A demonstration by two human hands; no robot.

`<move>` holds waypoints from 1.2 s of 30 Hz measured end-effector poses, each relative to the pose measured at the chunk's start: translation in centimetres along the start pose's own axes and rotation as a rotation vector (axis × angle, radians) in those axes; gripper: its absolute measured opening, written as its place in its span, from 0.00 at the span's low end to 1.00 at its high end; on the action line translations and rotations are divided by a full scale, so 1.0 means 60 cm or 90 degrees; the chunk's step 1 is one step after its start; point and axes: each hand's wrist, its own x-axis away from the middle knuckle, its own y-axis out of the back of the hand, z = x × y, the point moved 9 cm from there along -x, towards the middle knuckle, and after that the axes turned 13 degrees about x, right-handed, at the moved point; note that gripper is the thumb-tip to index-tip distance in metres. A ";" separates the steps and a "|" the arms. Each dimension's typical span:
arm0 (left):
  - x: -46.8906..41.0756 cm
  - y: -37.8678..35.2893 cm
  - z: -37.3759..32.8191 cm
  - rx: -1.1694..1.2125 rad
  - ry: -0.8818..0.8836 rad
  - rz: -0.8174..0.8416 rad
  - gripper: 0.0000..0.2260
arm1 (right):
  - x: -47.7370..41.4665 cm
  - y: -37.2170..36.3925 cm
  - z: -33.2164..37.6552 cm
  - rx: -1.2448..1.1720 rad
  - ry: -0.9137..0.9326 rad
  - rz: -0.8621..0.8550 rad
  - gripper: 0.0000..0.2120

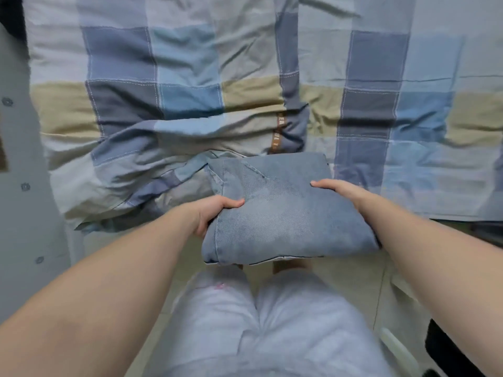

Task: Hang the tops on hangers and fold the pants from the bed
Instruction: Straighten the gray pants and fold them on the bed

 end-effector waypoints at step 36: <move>0.418 -0.730 0.437 -0.676 -0.665 0.303 0.09 | 0.750 -0.031 -0.909 -0.723 0.598 -0.749 0.18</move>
